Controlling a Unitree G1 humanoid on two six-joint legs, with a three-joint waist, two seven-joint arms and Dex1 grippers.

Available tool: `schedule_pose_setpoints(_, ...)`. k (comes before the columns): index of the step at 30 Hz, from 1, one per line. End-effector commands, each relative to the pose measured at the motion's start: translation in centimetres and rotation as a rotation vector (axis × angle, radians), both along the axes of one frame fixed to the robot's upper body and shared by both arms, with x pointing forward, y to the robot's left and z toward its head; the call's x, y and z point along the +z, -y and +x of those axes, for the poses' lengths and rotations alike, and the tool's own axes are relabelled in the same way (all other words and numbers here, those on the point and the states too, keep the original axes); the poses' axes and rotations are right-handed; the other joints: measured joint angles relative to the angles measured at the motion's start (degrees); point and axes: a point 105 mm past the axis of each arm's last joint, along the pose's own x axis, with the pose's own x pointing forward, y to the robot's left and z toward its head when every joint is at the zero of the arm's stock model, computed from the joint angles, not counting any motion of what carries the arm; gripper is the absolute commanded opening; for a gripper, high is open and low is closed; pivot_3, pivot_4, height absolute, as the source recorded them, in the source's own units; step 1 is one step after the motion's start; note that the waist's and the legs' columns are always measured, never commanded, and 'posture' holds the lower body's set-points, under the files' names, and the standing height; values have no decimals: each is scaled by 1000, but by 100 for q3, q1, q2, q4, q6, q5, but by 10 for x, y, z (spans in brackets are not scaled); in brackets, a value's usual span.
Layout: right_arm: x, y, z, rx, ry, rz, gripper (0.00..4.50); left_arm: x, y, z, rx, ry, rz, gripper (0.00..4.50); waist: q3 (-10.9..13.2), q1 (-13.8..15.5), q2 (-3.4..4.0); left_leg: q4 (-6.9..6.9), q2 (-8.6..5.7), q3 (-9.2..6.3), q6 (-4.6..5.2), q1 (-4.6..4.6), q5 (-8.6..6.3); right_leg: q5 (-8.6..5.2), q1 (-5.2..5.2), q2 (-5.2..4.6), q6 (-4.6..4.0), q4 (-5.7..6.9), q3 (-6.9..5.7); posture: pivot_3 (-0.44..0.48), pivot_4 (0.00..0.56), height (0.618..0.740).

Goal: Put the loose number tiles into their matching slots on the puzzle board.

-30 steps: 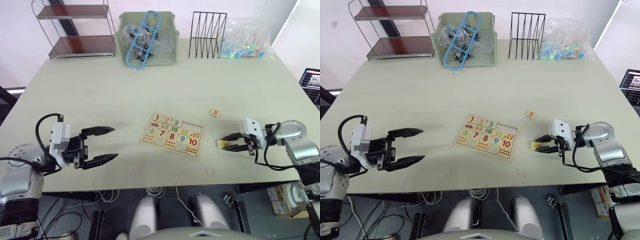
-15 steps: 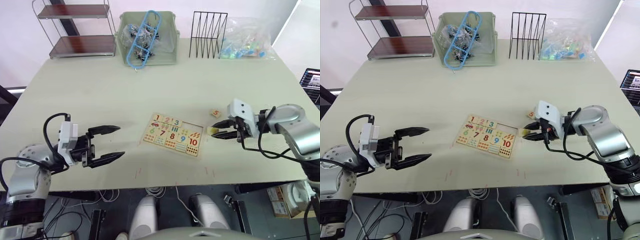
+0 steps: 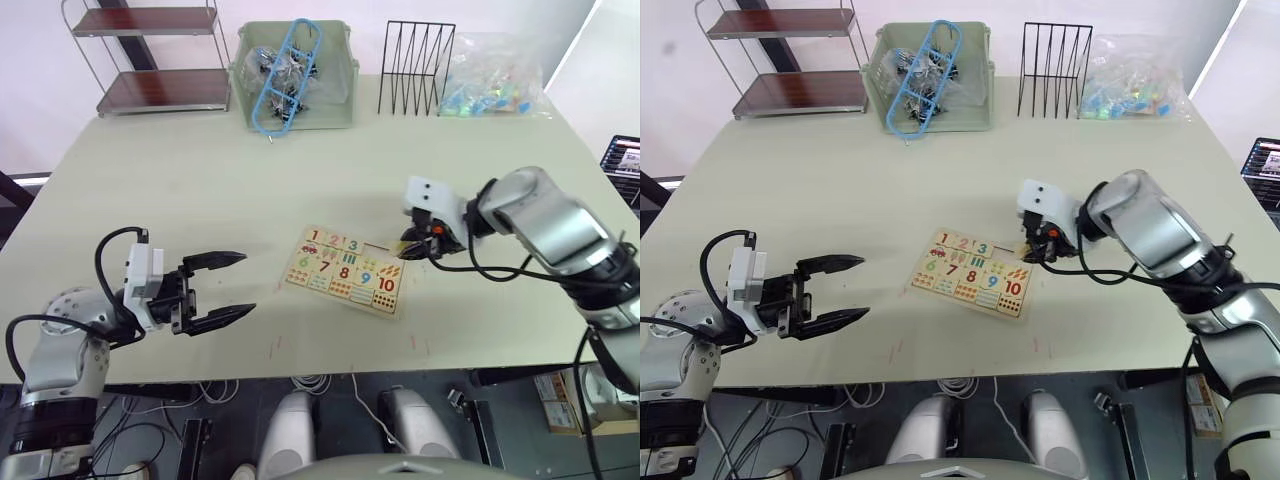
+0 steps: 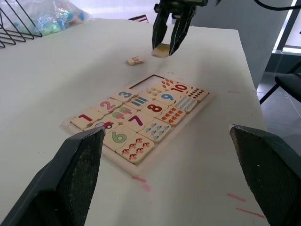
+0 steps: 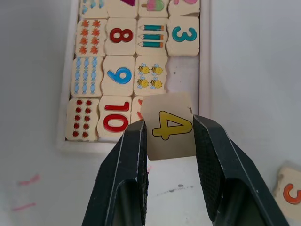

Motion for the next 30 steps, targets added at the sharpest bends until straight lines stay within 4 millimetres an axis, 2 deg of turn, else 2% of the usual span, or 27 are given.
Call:
schedule_pose_setpoints(1, 5, -10, 13, -92, -6, -46, 853, 8, 1, -2, -9, 43, 7, 4500, 0, -11, 0, 0, 0, 1, 0, -2, 0, 1, -5, 1, 0, 6, 3, 0, 150, 740)
schedule_pose_setpoints(4, 6, -23, 19, -117, -16, -52, 853, 8, 2, -3, -6, 43, 5, 4500, 0, 1, 0, 0, 1, -4, 0, -12, 0, 2, -14, 4, 2, 9, -4, 0, 150, 740)
schedule_pose_setpoints(8, 3, -32, 25, -151, -33, -65, 853, 8, 2, -4, 6, 46, 3, 4500, -1, 21, 0, 9, 1, -11, -1, -79, 1, 9, -67, 2, 13, 9, -14, 0, 150, 740)
schedule_pose_setpoints(16, 0, -36, 29, -172, -59, -76, 853, 7, 2, -7, 20, 44, 2, 4500, 0, 4, 1, 5, -2, -15, -1, -80, 1, 9, -69, 1, 13, 10, -18, 0, 150, 740)
schedule_pose_setpoints(30, -8, -46, 20, -127, -85, -79, 853, 6, 0, -6, 22, 38, 10, 4500, 0, 1, 1, 5, -1, -15, -1, -79, 1, 10, -69, 2, 13, 10, -19, 0, 150, 740)
